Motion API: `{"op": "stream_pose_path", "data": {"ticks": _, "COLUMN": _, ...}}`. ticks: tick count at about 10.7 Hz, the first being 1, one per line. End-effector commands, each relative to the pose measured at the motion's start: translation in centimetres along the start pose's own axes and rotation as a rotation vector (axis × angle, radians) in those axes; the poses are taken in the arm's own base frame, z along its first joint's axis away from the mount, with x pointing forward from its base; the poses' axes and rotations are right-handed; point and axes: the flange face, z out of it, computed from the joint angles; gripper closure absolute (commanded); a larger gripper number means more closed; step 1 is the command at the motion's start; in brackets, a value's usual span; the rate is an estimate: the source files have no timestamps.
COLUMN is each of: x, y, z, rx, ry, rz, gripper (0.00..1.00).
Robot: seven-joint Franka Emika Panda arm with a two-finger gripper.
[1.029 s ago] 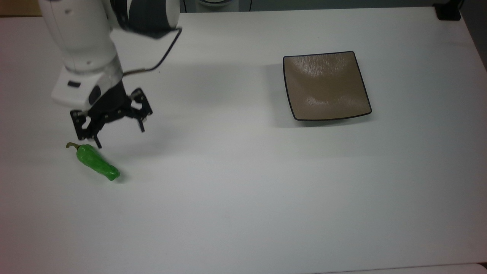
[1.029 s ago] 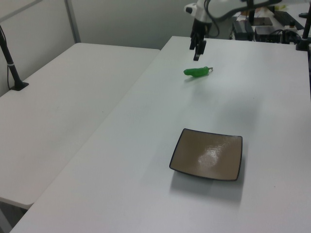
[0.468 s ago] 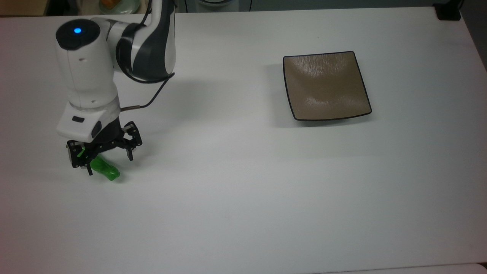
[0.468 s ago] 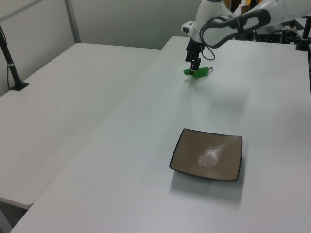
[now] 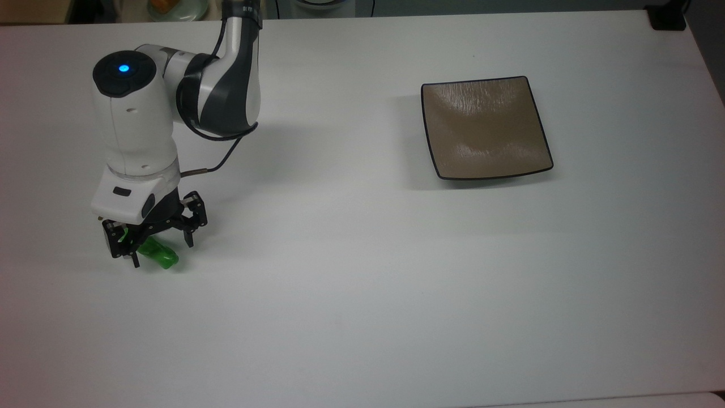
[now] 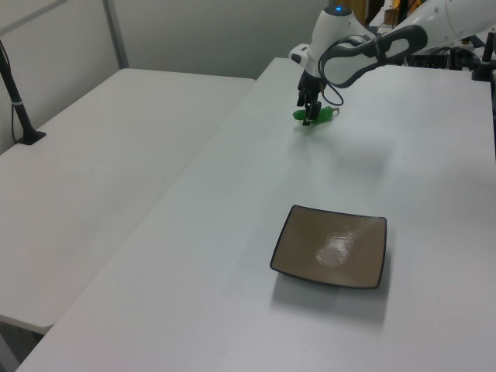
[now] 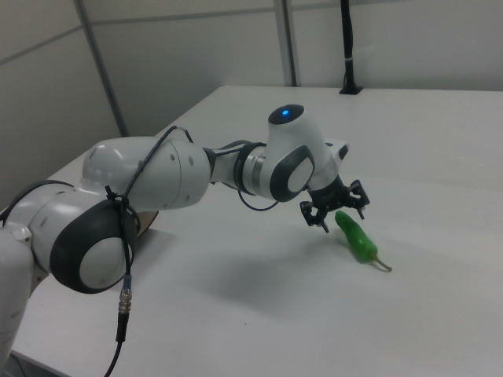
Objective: Chili peppers are placed on a ceramic plate
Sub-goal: 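Close the gripper around the green chili pepper's body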
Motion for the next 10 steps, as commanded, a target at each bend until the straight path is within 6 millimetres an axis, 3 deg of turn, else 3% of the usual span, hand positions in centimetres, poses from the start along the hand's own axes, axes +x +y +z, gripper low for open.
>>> {"op": "stream_pose_path", "data": {"ticks": 1, "x": 0.08, "y": 0.23, "z": 0.8, "rx": -0.025, "ry": 0.002, "rz": -0.018, "gripper": 0.31}}
{"op": "stream_pose_path", "data": {"ticks": 5, "x": 0.19, "y": 0.19, "z": 0.69, "rx": -0.026, "ry": 0.003, "rz": -0.018, "gripper": 0.47}}
{"op": "stream_pose_path", "data": {"ticks": 7, "x": 0.13, "y": 0.11, "z": 0.86, "rx": -0.024, "ry": 0.001, "rz": -0.019, "gripper": 0.68}}
{"op": "stream_pose_path", "data": {"ticks": 9, "x": 0.16, "y": 0.14, "z": 0.75, "rx": -0.026, "ry": 0.001, "rz": -0.02, "gripper": 1.0}}
{"op": "stream_pose_path", "data": {"ticks": 10, "x": 0.09, "y": 0.08, "z": 0.79, "rx": -0.023, "ry": -0.002, "rz": -0.02, "gripper": 1.0}}
